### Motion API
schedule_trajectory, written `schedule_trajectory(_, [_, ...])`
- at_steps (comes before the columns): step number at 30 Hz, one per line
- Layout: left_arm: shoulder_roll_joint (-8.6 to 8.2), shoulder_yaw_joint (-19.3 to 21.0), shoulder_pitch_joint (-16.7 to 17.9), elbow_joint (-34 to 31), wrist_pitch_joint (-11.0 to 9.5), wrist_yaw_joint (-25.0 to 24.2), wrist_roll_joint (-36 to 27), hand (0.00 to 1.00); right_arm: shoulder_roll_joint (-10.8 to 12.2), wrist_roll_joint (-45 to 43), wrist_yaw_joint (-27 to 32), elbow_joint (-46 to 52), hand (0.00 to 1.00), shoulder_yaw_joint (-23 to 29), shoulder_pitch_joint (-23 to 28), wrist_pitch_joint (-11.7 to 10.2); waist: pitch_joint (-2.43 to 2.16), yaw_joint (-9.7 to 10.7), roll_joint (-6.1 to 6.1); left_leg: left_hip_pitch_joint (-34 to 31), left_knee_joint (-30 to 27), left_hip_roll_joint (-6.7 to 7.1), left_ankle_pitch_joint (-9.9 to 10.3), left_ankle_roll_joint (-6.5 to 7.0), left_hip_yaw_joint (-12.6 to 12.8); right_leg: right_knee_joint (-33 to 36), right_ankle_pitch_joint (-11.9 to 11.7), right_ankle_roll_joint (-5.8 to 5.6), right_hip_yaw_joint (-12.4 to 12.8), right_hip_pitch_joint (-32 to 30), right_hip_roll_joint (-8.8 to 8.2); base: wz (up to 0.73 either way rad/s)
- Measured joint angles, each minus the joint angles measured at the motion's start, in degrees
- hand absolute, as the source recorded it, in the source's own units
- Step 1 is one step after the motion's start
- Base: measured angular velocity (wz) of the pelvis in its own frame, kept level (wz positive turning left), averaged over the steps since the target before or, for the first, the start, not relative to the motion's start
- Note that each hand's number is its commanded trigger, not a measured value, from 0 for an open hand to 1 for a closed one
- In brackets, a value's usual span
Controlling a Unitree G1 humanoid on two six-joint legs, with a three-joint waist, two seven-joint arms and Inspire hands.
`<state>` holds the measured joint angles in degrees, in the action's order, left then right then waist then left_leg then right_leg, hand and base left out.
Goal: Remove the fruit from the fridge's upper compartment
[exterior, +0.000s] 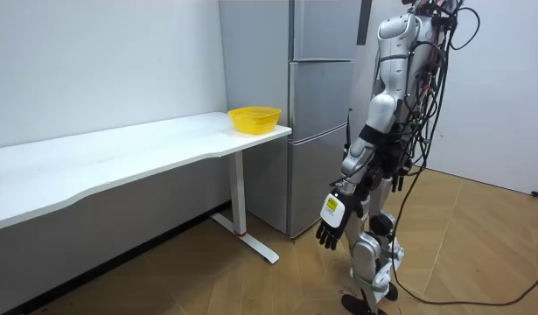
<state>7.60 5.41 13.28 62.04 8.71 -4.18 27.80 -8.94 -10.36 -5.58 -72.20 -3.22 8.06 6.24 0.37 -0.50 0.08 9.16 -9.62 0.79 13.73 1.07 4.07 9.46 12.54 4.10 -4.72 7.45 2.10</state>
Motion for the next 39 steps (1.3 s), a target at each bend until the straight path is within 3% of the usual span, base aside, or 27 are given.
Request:
schedule_trajectory(12, [-0.19, -0.1, 0.7, -0.1, 1.3, 0.3, -1.3, 0.00, 0.0, -2.4, 3.1, -1.3, 0.00, 0.1, 0.0, 0.6, 0.00, 0.2, -0.17, 0.8, 0.0, 0.00, 0.0, 0.00, -0.3, 0.2, 0.1, 0.07, 0.0, 0.7, 0.08, 0.01])
schedule_trajectory(28, [-0.24, 0.1, 1.5, -0.1, 1.3, 1.5, -1.6, 0.00, 0.1, -3.2, 3.6, -2.0, 0.00, 0.1, 0.5, 1.6, -0.08, 0.1, -0.67, 1.5, 0.0, 0.00, 0.0, 0.00, -0.2, 0.2, 0.1, 0.07, 0.0, 1.3, 0.08, 0.00])
schedule_trajectory(33, [-0.52, 0.8, 0.7, -0.1, 1.3, 3.9, -8.3, 0.00, 0.2, -0.8, 4.2, -2.0, 0.00, 0.1, 0.4, 2.2, -0.12, 0.1, -0.57, 1.6, -0.1, -0.02, 0.0, 0.00, -0.3, 0.1, 0.1, 0.07, -0.2, 1.6, 0.06, 0.00])
schedule_trajectory(36, [-0.54, 3.6, 0.1, -0.2, 1.3, 4.7, -12.9, 0.00, 0.2, -1.0, 4.3, -2.0, 0.00, 1.9, 0.2, 2.2, -0.12, 0.1, -0.48, 1.6, -0.1, -0.02, 0.0, 0.00, -0.2, 0.2, 0.1, 0.07, -0.1, 1.5, 0.06, 0.00])
schedule_trajectory(39, [-0.52, 8.0, -0.2, -2.1, 1.1, 9.4, -24.0, 0.00, 0.0, -1.1, 5.3, -2.0, 0.00, 2.7, -0.1, 2.5, -0.16, 0.0, -0.33, 1.6, -0.1, -0.03, 0.0, 0.00, -0.2, 0.1, 0.1, 0.08, 0.1, 1.2, 0.10, -0.02])
